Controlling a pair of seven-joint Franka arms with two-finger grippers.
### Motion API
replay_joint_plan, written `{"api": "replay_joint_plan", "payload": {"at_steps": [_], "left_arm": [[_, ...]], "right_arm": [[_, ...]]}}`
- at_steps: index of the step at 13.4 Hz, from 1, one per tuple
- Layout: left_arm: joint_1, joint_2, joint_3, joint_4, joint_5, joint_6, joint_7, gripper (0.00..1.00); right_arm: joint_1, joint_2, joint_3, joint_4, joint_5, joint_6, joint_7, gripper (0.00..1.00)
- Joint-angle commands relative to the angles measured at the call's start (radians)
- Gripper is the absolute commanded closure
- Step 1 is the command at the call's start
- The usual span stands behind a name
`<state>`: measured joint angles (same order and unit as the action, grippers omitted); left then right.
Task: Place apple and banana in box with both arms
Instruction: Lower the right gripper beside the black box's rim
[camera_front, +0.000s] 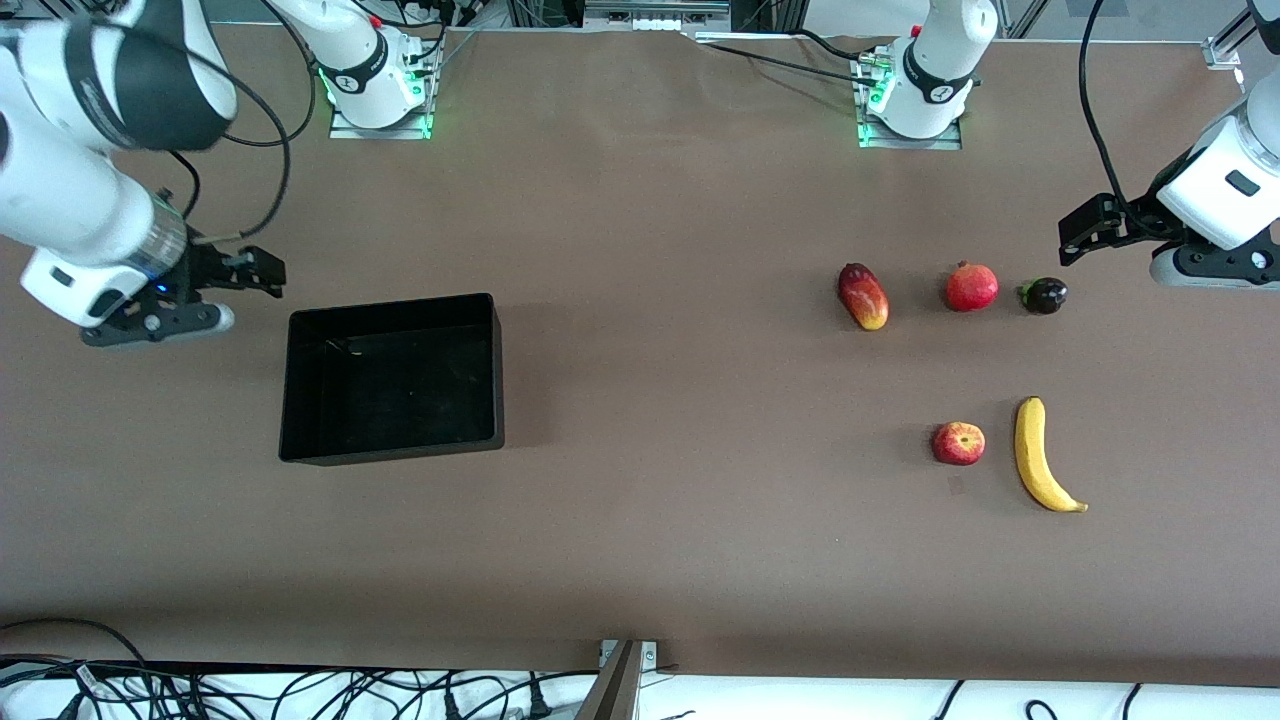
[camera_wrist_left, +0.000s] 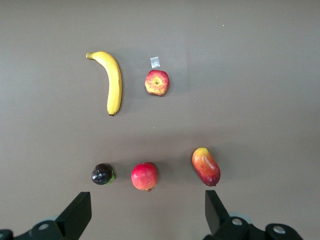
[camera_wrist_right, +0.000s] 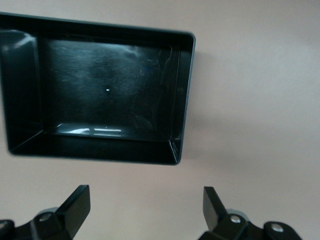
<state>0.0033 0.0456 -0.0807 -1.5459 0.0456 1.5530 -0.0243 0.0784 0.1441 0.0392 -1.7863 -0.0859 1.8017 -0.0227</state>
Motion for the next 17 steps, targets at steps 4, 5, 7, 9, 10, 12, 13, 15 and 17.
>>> {"api": "replay_joint_plan", "payload": {"at_steps": [4,5,7,9,10,12,13,15,17], "left_arm": [[0.004,-0.01,-0.002,-0.01,-0.003,-0.002,0.001,0.0],[0.006,-0.01,-0.002,-0.01,-0.003,-0.002,0.001,0.0],[0.006,-0.01,-0.002,-0.01,-0.003,-0.002,0.0,0.0],[0.006,-0.01,-0.002,-0.01,-0.003,-0.002,0.001,0.0],[0.006,-0.01,-0.002,-0.01,-0.003,-0.002,0.001,0.0],[0.006,-0.012,-0.002,-0.01,-0.003,-0.002,0.001,0.0],[0.004,-0.01,-0.004,-0.01,-0.003,-0.002,0.001,0.0],[0.004,-0.012,-0.005,-0.01,-0.003,-0.002,0.001,0.0],[0.004,-0.012,-0.005,-0.01,-0.003,-0.008,0.001,0.0]], "right_arm": [[-0.008,0.161,-0.056,-0.047,-0.005,0.186,0.044,0.0],[-0.008,0.19,-0.064,-0.05,-0.003,0.223,0.044,0.0],[-0.028,0.241,-0.067,-0.057,0.005,0.286,0.044,0.01],[-0.037,0.274,-0.067,-0.087,0.014,0.356,0.044,0.03],[-0.038,0.284,-0.067,-0.108,0.02,0.399,0.044,0.05],[-0.051,0.299,-0.067,-0.149,0.023,0.47,0.043,0.12],[-0.051,0.304,-0.067,-0.156,0.031,0.479,0.043,0.14],[-0.052,0.308,-0.067,-0.162,0.032,0.479,0.043,0.36],[-0.051,0.308,-0.067,-0.163,0.032,0.478,0.038,0.71]]}}
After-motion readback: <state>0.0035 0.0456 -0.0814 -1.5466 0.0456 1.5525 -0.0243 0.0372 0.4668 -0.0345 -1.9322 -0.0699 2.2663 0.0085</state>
